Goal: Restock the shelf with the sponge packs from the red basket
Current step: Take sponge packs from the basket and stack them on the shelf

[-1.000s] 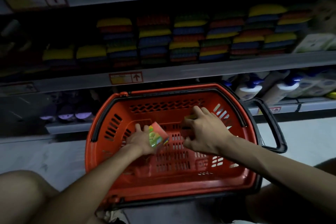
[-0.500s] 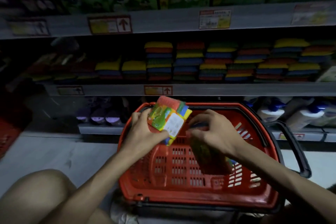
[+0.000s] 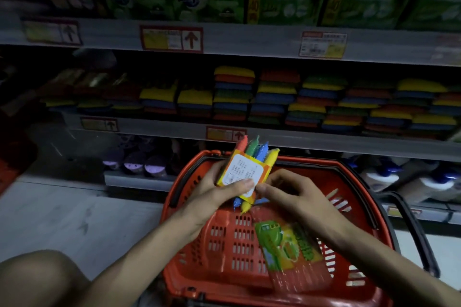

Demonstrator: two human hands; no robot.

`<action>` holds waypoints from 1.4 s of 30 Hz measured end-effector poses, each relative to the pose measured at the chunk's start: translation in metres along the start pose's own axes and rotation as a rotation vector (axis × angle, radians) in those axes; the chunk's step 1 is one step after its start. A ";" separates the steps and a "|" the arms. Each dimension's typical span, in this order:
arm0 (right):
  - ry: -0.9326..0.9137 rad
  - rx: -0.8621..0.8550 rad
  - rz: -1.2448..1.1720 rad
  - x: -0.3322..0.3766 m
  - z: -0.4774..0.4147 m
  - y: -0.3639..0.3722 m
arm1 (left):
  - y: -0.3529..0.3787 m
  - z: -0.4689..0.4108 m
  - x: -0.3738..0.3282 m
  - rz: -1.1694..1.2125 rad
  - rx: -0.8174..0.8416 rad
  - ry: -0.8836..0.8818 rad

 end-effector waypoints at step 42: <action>-0.094 -0.225 0.001 0.065 -0.005 -0.019 | -0.090 0.039 -0.045 0.372 -0.234 0.157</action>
Point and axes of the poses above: each hand's wrist, its own z-axis away from the middle knuckle, its own y-axis out of the palm, x = y × z, the point moved 8 cm from there along -z, towards the middle knuckle, and after that the axes turned 13 degrees about x, right-handed, at the moved point
